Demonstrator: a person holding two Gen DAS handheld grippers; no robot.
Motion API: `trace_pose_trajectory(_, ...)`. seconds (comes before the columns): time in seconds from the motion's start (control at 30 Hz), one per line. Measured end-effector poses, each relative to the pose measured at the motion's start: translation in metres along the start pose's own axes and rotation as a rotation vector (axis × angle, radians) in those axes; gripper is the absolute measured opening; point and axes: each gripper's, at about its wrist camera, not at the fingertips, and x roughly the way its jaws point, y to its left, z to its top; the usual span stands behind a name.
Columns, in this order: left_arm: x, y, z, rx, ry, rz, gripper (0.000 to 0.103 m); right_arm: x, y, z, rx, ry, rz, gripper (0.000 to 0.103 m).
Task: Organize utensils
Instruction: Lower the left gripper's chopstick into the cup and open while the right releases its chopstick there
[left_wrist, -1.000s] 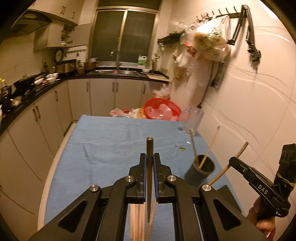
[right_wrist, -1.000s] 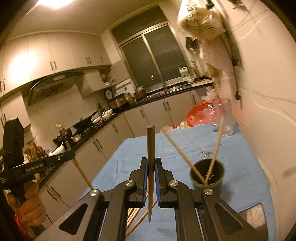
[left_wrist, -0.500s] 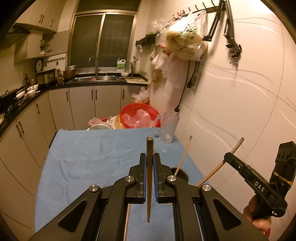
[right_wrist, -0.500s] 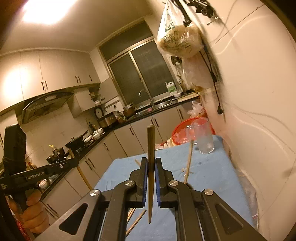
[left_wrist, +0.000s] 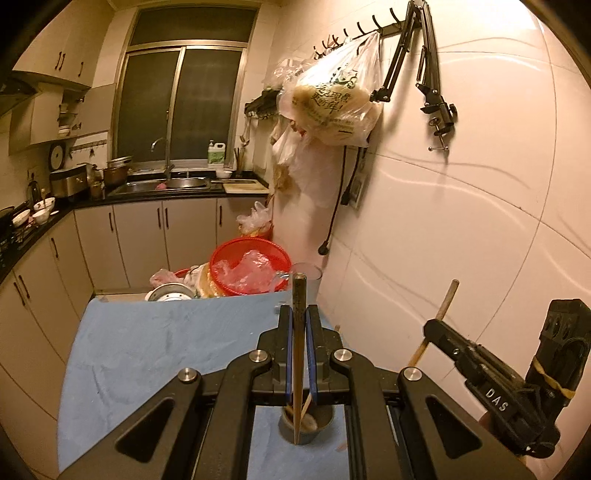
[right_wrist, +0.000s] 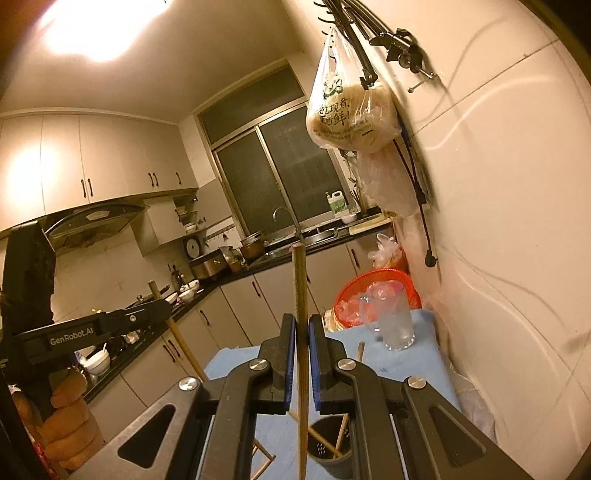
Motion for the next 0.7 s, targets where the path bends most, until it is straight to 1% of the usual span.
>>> trace_pose_trajectory(0.17, 0.024, -0.006, -0.001, -0.008, 0.025, -0.010, 0.007, 0.018, -0.007, 0.009, -0.010, -0.003, -0.021, 0.008)
trace_pose_trajectory(0.27, 0.040, -0.004, -0.005, -0.017, 0.045, -0.009, 0.007, 0.032, -0.010, 0.008, -0.023, 0.004, -0.042, 0.008)
trace_pose_trajectory(0.43, 0.066, 0.005, -0.017, -0.041, 0.086, 0.002, 0.007, 0.052, -0.018, -0.004, -0.040, 0.039, -0.074, 0.008)
trace_pose_trajectory(0.7, 0.088, 0.017, -0.039, -0.075, 0.146, 0.016, 0.007, 0.084, -0.029, -0.032, -0.035, 0.132, -0.103, 0.008)
